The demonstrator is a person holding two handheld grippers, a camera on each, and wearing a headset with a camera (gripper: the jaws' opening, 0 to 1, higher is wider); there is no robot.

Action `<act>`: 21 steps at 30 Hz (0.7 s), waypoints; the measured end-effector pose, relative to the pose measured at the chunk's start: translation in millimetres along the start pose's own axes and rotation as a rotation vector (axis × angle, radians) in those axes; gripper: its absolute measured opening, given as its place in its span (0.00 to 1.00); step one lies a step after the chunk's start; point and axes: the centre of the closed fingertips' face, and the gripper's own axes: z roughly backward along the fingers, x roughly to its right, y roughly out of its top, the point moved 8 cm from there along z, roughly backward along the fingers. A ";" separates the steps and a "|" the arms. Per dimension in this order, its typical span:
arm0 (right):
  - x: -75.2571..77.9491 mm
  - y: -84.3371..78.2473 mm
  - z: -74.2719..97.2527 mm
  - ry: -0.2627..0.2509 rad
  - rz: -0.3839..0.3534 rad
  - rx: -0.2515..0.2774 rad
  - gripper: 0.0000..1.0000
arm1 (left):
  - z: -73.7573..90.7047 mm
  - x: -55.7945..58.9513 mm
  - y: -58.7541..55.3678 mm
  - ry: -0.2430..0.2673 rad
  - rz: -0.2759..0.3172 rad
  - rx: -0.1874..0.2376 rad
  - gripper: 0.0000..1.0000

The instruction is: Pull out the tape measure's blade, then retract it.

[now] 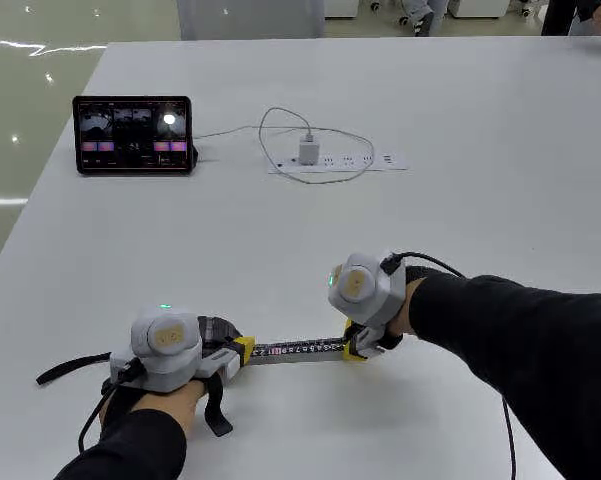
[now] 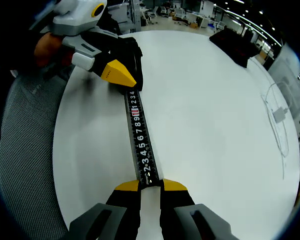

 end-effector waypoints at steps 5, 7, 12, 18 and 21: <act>-1.1 1.6 -0.5 -0.003 0.003 0.002 0.11 | -0.1 -0.6 -0.4 -0.001 -0.004 0.015 0.64; -1.0 1.9 -0.9 -0.003 0.004 0.003 0.11 | -0.3 -0.7 -0.2 -0.004 -0.002 0.011 0.64; -1.1 3.8 -1.9 -0.001 -0.001 0.006 0.11 | -0.8 -0.4 0.5 -0.003 -0.001 -0.006 0.64; -1.3 6.2 -3.0 0.000 0.001 0.005 0.11 | -0.2 -0.5 0.6 -0.005 0.000 -0.011 0.64; -1.0 7.1 -3.7 -0.001 -0.001 0.006 0.11 | -0.5 -0.7 0.7 -0.006 0.000 -0.011 0.64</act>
